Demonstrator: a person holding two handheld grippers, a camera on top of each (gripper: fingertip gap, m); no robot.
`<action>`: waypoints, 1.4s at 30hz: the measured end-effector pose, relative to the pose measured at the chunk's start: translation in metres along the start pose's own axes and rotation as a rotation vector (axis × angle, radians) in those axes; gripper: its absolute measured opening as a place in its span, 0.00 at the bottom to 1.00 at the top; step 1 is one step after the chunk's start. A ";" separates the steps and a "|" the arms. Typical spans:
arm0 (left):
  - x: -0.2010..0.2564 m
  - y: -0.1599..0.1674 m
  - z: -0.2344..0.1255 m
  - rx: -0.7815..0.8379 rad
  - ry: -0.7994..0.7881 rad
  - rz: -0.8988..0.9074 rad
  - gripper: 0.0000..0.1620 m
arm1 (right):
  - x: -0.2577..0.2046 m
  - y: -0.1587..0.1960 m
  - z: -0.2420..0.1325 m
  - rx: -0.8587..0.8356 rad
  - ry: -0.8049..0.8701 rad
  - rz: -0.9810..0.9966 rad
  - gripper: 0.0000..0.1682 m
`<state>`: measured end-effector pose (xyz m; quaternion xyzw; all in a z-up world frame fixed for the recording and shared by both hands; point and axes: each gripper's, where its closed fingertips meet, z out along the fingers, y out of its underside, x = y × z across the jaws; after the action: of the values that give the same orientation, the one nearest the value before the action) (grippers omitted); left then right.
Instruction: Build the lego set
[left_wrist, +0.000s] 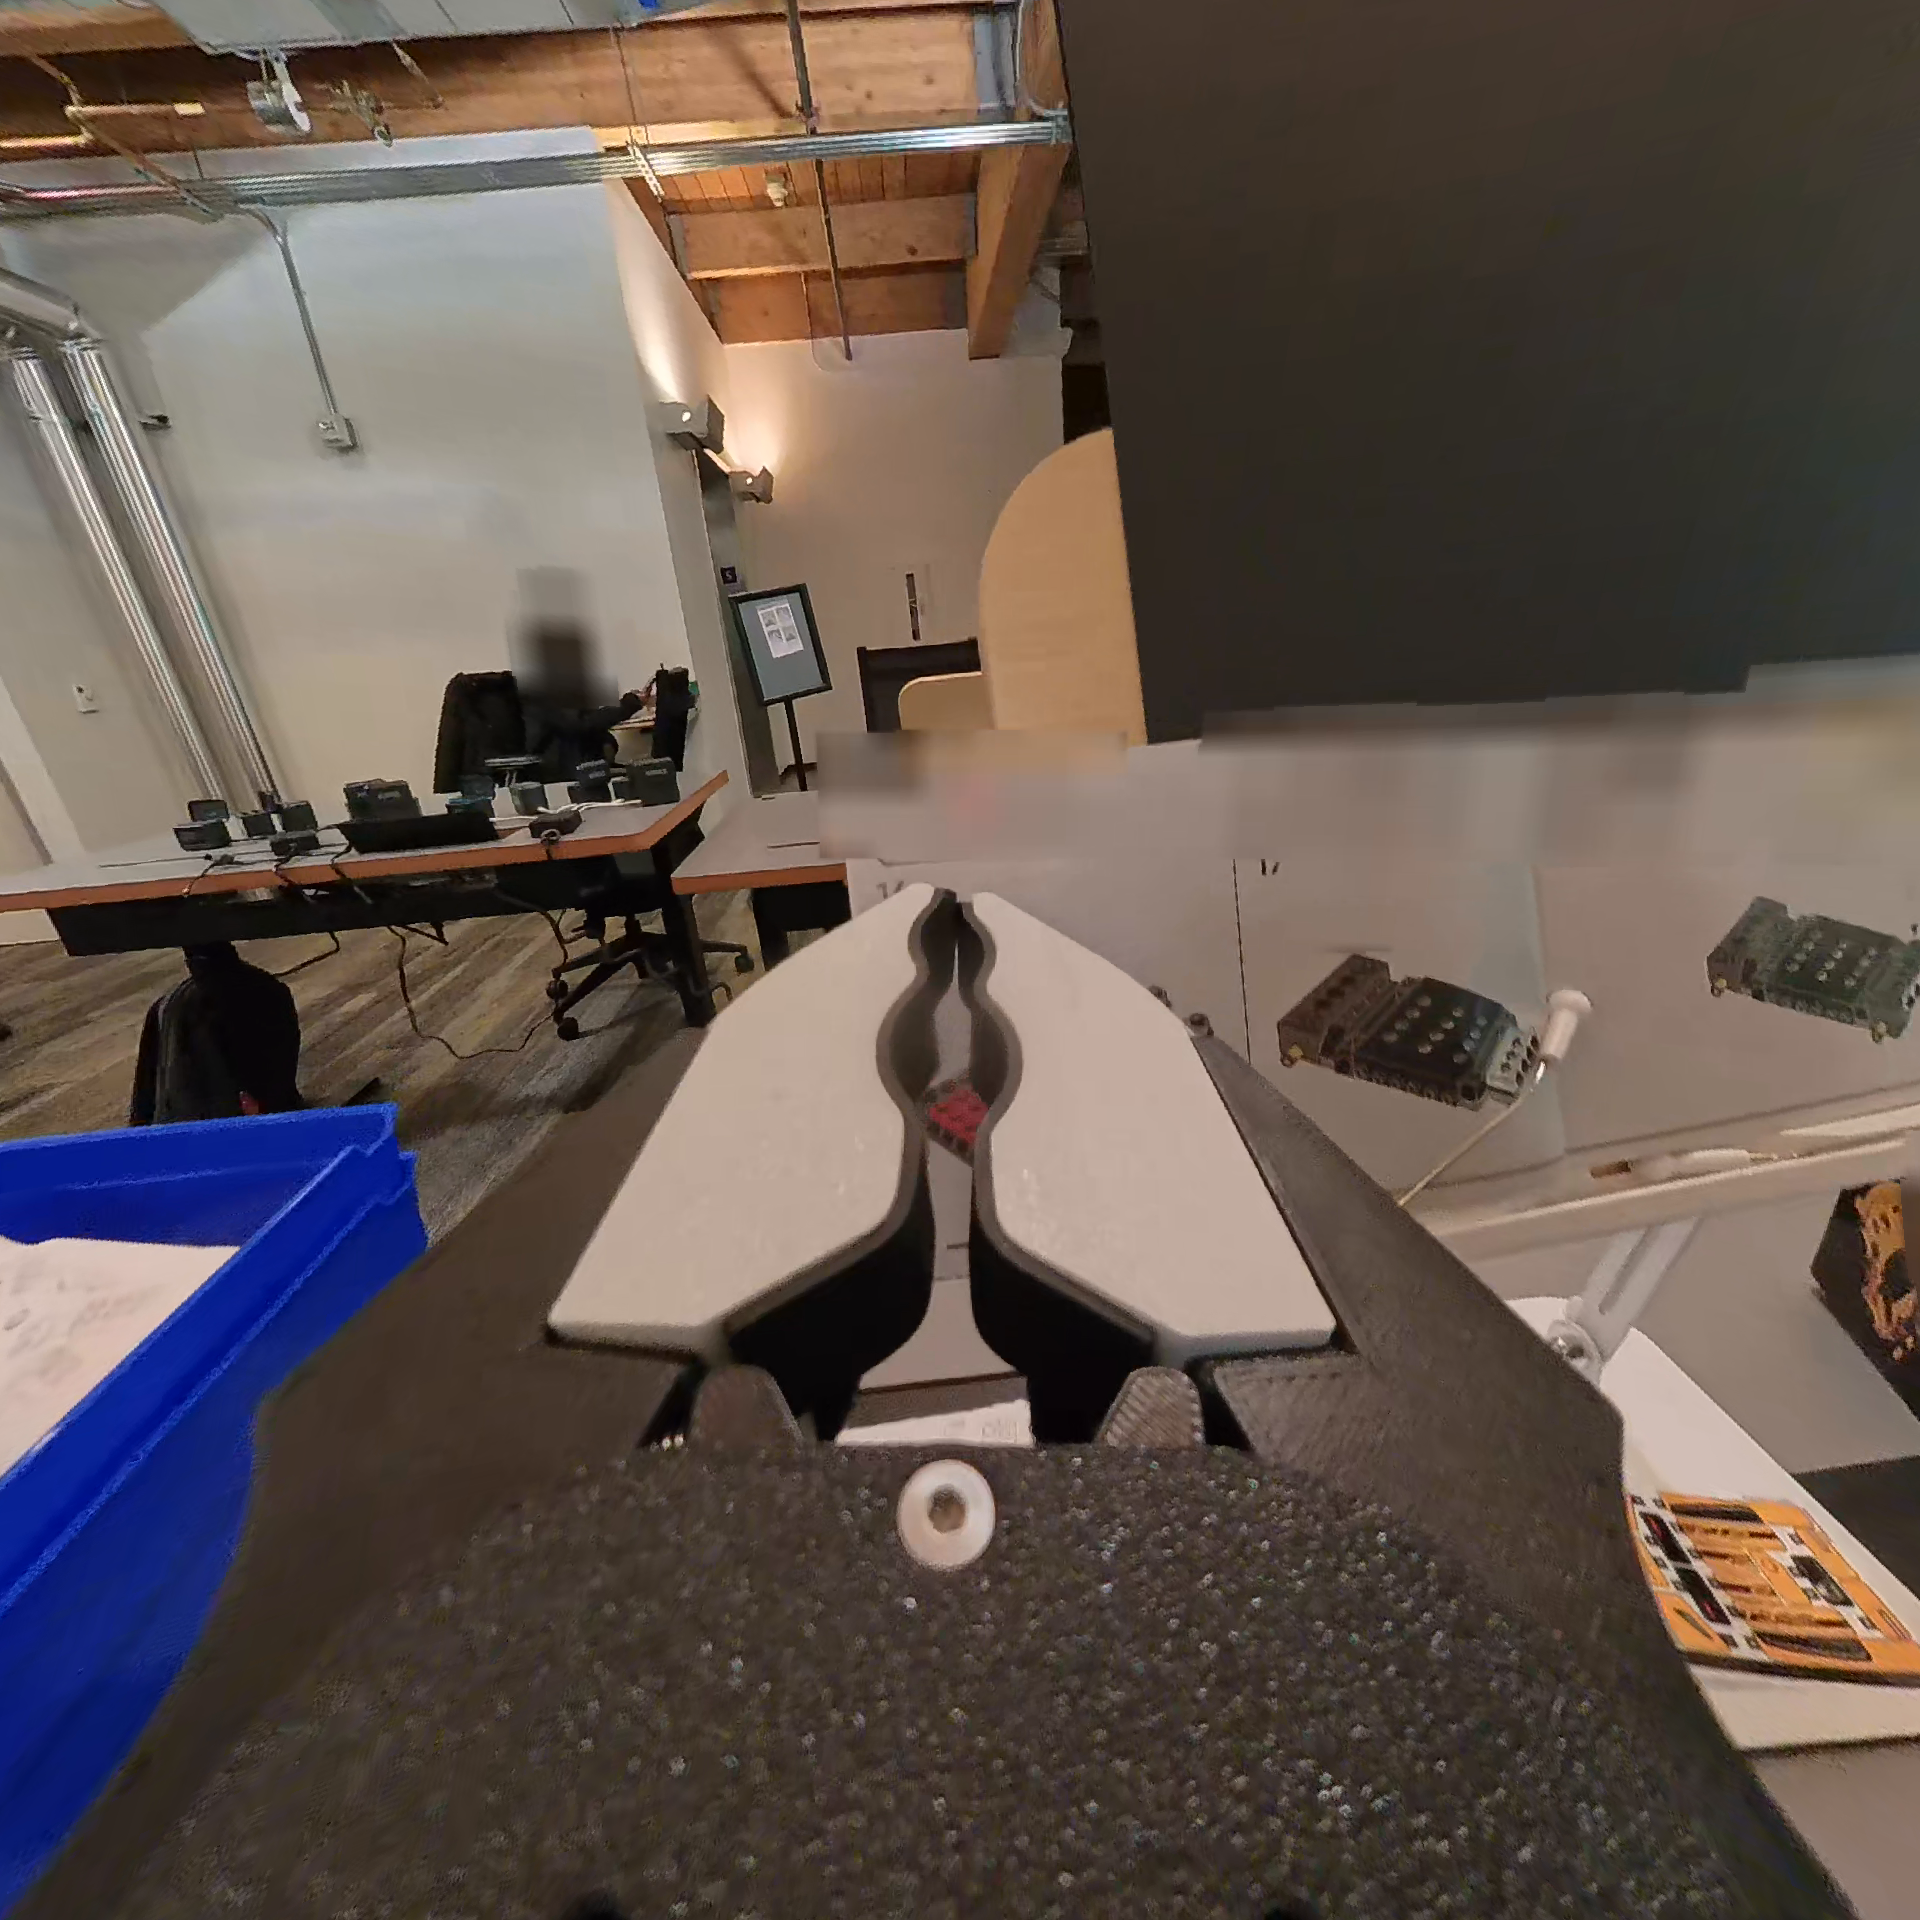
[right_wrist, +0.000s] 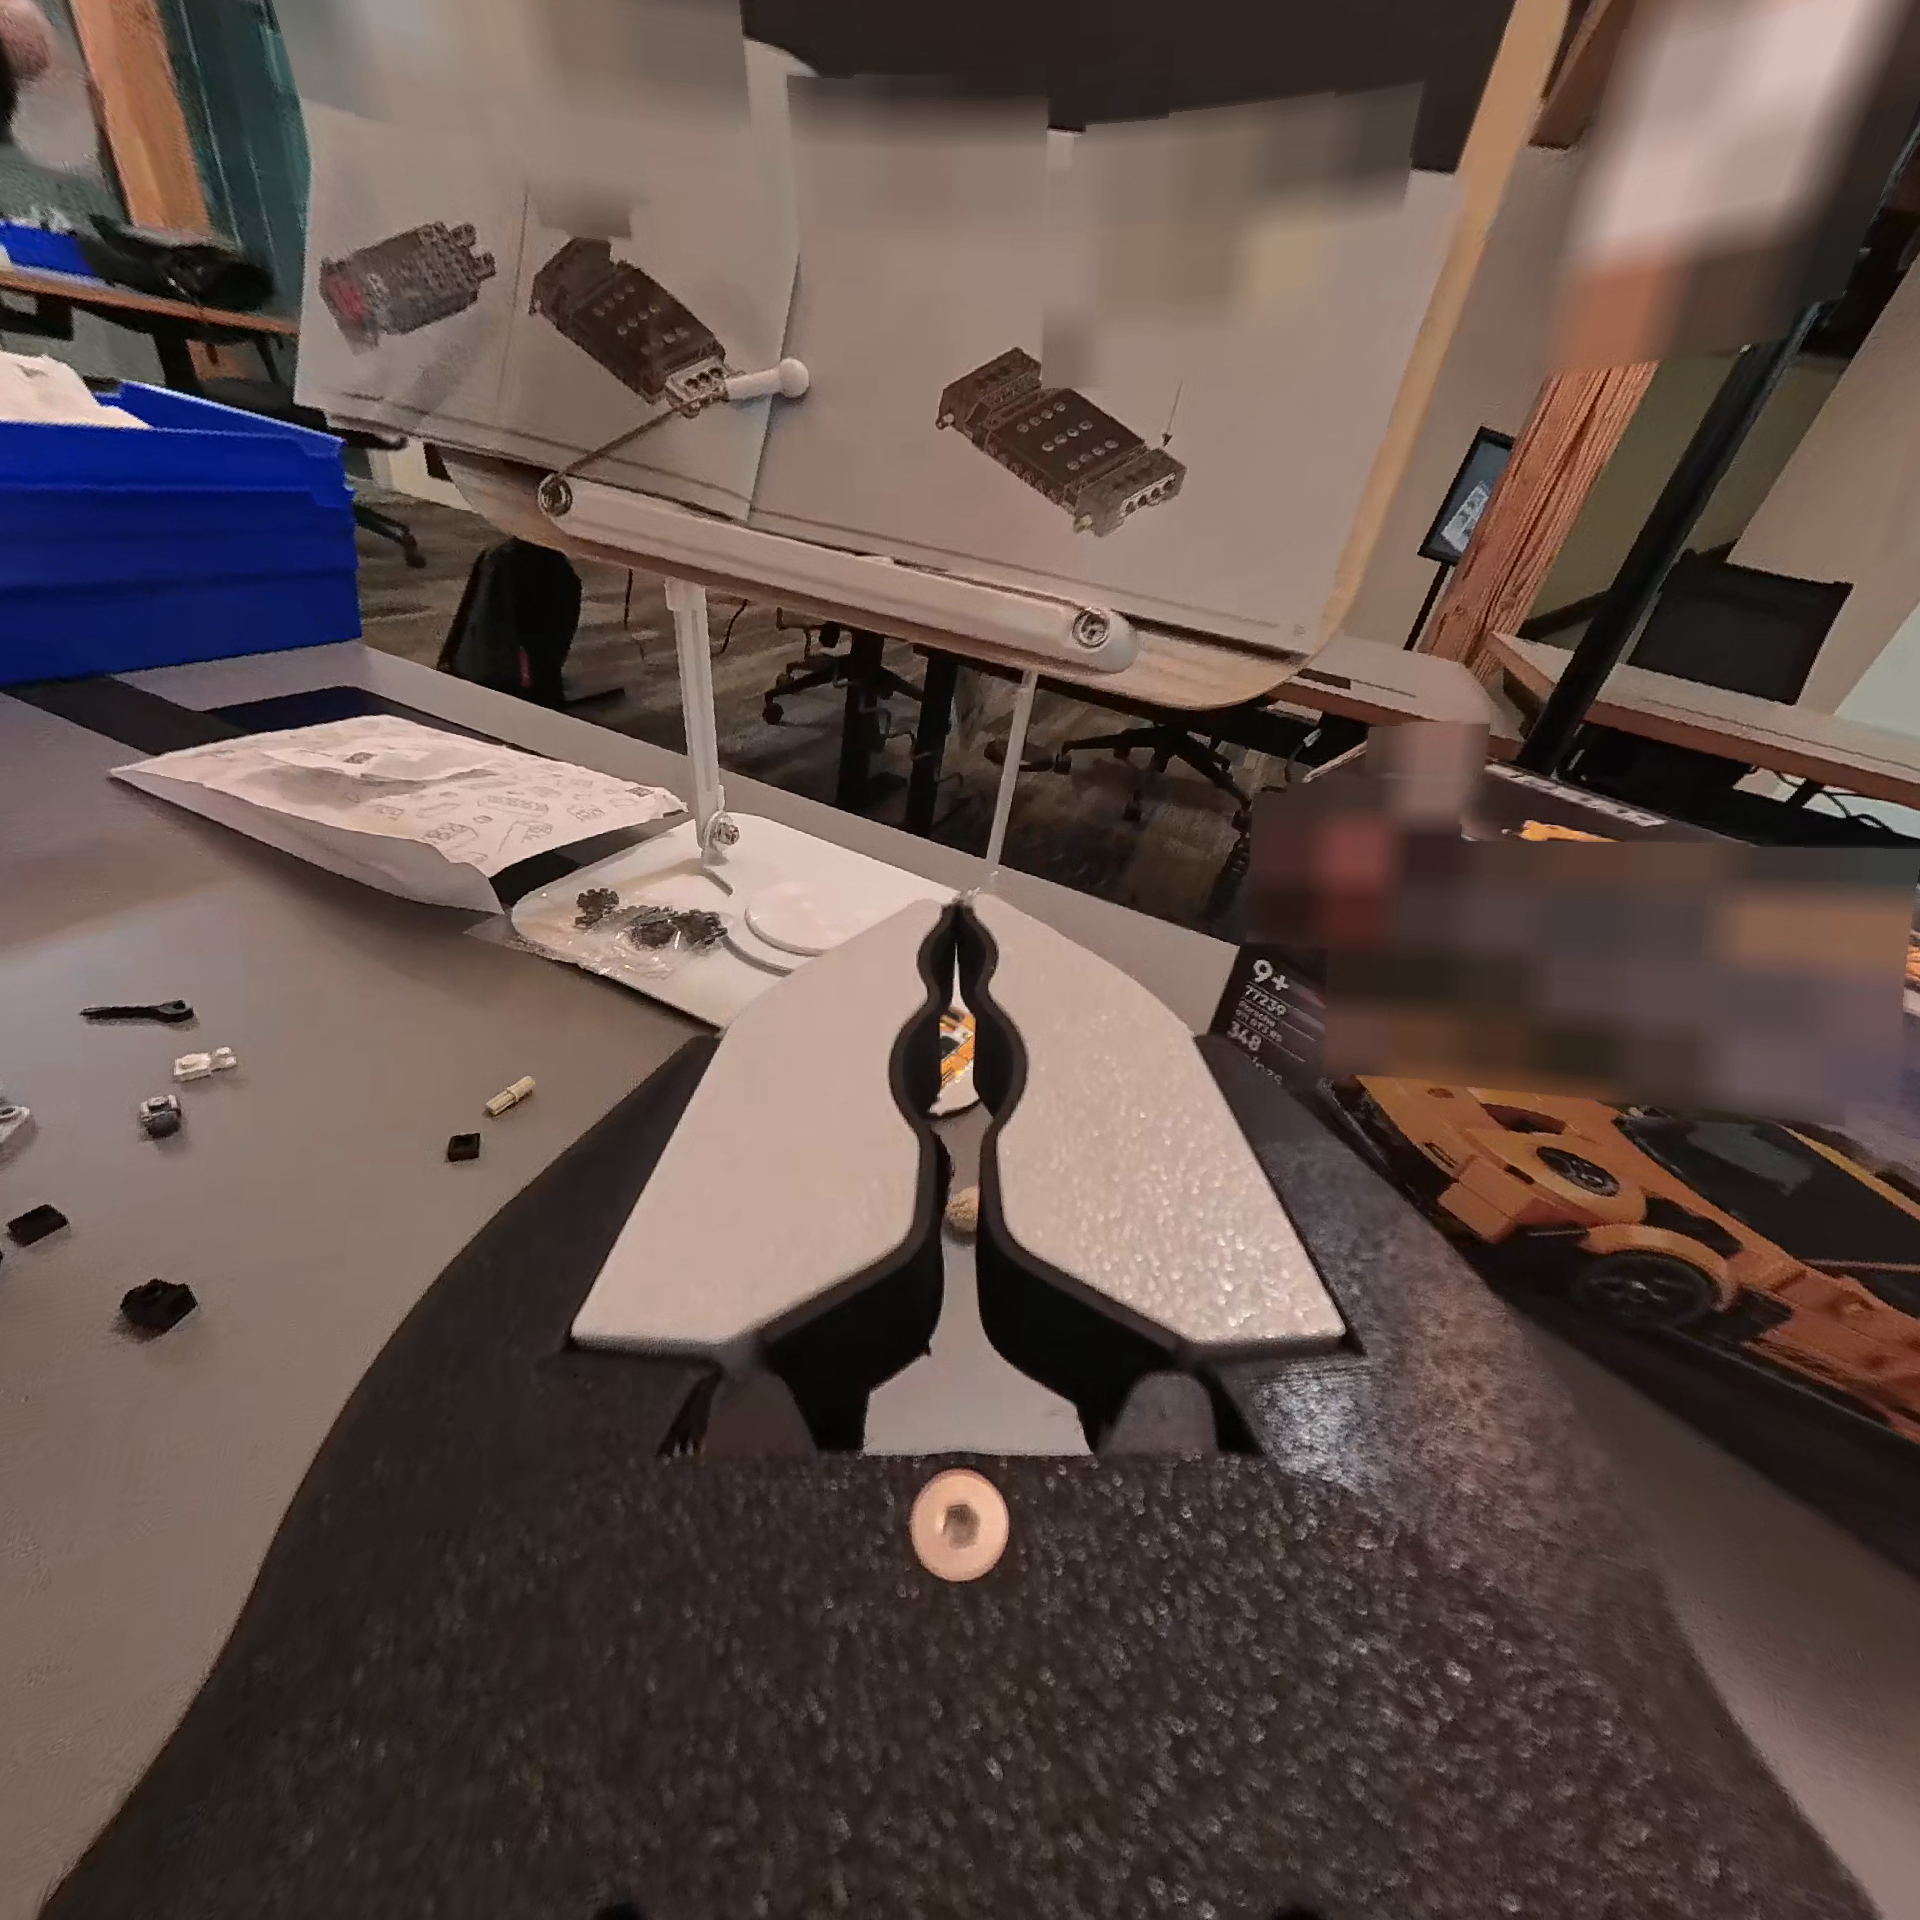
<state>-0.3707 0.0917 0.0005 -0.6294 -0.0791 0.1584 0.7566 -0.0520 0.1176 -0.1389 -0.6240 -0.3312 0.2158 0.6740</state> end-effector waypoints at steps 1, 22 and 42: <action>0.000 -0.001 0.002 0.004 0.004 -0.003 0.00 | -0.002 0.002 0.001 -0.007 -0.006 -0.006 0.00; -0.010 0.014 0.000 -0.038 0.012 -0.021 0.00 | -0.008 0.019 0.004 -0.057 -0.042 -0.003 0.00; 0.026 0.052 -0.011 -0.145 0.064 -0.008 0.00 | 0.005 0.006 -0.002 -0.023 -0.008 0.030 0.00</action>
<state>-0.3496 0.0982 -0.0548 -0.6869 -0.0685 0.1292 0.7119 -0.0468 0.1206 -0.1435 -0.6359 -0.3270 0.2245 0.6620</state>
